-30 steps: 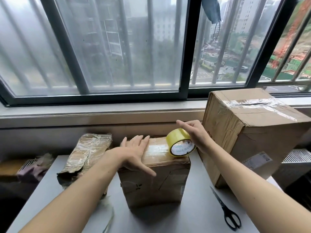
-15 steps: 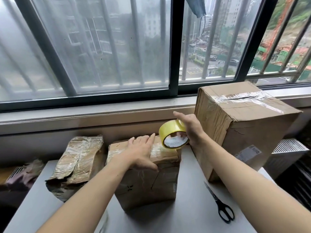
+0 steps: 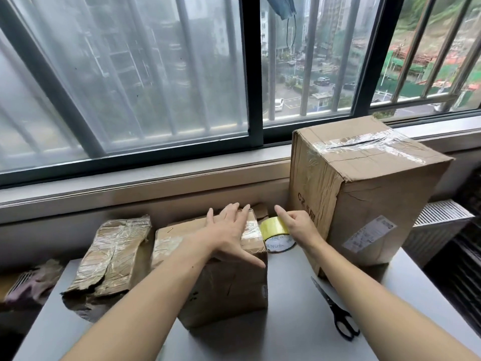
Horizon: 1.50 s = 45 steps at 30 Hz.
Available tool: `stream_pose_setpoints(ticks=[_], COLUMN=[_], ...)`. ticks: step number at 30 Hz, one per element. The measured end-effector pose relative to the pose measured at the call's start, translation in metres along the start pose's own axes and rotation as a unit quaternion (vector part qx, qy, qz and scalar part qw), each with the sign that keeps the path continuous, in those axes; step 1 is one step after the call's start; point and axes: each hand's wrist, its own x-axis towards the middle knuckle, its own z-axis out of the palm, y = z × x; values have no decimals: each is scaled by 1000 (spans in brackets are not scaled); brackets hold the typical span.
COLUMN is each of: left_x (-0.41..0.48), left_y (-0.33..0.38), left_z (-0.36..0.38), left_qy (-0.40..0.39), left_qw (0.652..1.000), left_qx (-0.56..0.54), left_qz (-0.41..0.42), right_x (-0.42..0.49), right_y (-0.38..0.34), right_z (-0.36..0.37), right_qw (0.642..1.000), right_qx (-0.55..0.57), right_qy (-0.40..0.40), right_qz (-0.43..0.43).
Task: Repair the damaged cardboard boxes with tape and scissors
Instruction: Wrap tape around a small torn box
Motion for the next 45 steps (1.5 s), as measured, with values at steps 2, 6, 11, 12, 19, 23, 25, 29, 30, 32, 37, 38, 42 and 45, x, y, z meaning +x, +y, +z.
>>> stream_pose_setpoints(ticks=[2, 6, 11, 12, 19, 23, 25, 29, 30, 32, 37, 38, 42, 45], left_x=[9, 13, -15, -22, -66, -83, -87, -90, -90, -89, -91, -90, -83, -77], left_y=[17, 13, -25, -32, -83, -106, -111, -121, -127, -139, -146, -147, -156, -162], left_z=[-4, -8, -26, -27, 22, 19, 17, 35, 40, 48, 62, 67, 76, 78], left_qy=[14, 45, 84, 105, 185, 108, 107, 132, 134, 149, 114, 106, 77, 5], left_qw=[1000, 998, 987, 978, 925, 963, 963, 964, 966, 968, 977, 976, 977, 989], left_qx=[12, 25, -111, -158, -318, -248, -245, -229, -221, -203, -182, -188, -200, -140], left_qz=[14, 38, 75, 86, 96, 21, 15, -8, -16, -15, 7, 6, -4, -42], right_x=[-4, -1, 3, 3, -9, -22, -26, -38, -41, -45, -34, -29, -18, -21], right_y=[2, -11, -67, -79, -106, -113, -115, -108, -108, -113, -133, -132, -115, -101], right_z=[3, -7, -13, -11, 53, 92, 109, 140, 147, 159, 150, 141, 110, 115], right_qw=[999, 991, 971, 963, 960, 949, 945, 940, 941, 951, 980, 974, 939, 952], right_qx=[33, 104, 224, 251, 242, 261, 264, 278, 277, 251, 5, -78, -267, -195], right_qy=[8, 14, -67, -85, -132, -169, -187, -178, -175, -163, -169, -168, -159, -196], right_qz=[38, 83, 46, 41, 36, 47, 43, 83, 89, 78, -104, -133, -145, -132])
